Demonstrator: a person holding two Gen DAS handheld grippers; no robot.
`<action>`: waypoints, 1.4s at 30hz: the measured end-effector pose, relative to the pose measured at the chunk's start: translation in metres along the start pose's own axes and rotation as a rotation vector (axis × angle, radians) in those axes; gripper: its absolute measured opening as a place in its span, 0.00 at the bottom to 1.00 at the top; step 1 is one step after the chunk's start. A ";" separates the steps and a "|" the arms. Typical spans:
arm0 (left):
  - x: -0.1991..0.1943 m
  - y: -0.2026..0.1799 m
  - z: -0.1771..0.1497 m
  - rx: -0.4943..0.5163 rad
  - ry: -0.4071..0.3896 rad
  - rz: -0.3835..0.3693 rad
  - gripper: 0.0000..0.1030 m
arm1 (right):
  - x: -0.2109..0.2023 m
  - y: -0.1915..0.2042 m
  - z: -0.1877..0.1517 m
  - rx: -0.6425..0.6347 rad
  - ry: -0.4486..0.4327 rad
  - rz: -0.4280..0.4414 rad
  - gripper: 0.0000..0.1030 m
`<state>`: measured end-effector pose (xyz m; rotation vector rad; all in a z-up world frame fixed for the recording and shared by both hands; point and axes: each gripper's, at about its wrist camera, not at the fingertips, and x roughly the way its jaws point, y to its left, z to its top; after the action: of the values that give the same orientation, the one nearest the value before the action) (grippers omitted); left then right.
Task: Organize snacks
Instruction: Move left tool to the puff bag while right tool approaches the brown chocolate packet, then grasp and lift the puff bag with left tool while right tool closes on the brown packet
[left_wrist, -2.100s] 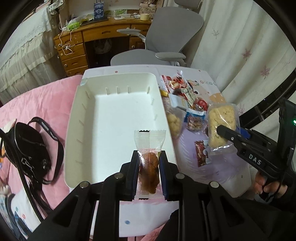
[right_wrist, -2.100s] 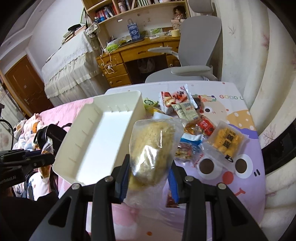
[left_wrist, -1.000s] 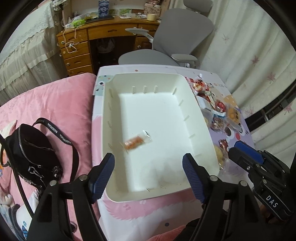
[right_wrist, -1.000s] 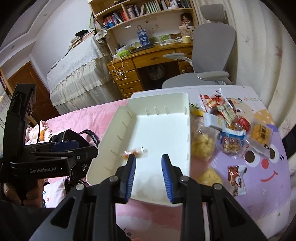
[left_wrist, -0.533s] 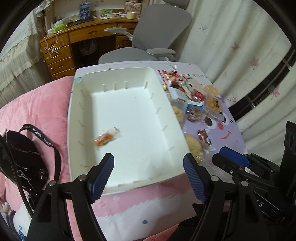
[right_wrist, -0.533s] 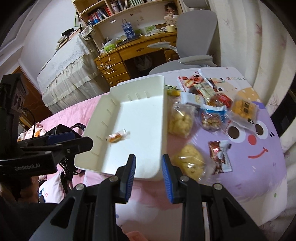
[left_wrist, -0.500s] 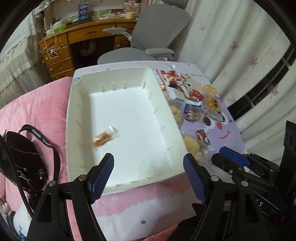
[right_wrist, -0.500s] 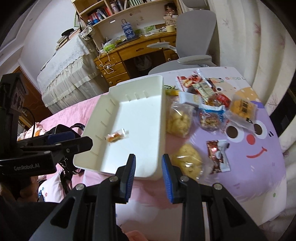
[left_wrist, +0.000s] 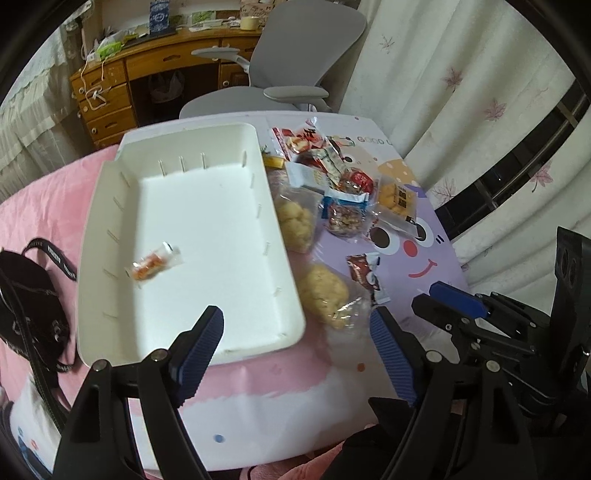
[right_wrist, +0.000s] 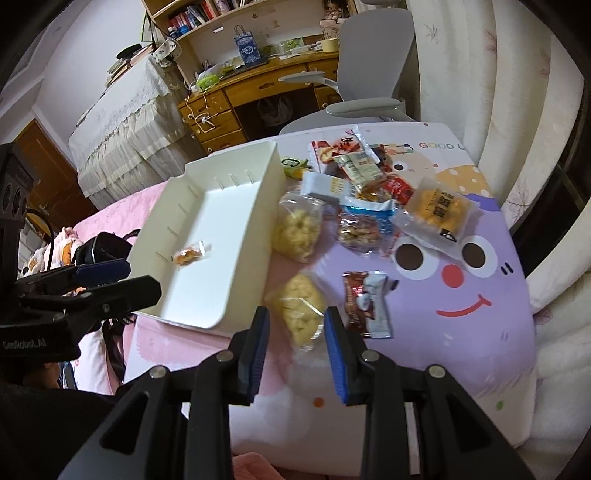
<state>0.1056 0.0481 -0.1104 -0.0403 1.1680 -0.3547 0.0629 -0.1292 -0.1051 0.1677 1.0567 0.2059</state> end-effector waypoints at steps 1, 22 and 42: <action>0.003 -0.004 -0.001 -0.012 0.006 0.003 0.78 | 0.000 -0.004 0.001 -0.011 0.008 0.000 0.30; 0.085 -0.039 -0.031 -0.342 0.131 0.066 0.79 | 0.053 -0.059 -0.008 -0.368 0.127 0.017 0.40; 0.147 -0.037 -0.025 -0.580 0.159 0.116 0.79 | 0.113 -0.073 -0.018 -0.544 0.025 0.090 0.40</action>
<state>0.1239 -0.0256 -0.2434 -0.4549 1.3932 0.0944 0.1070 -0.1714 -0.2260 -0.2787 0.9838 0.5683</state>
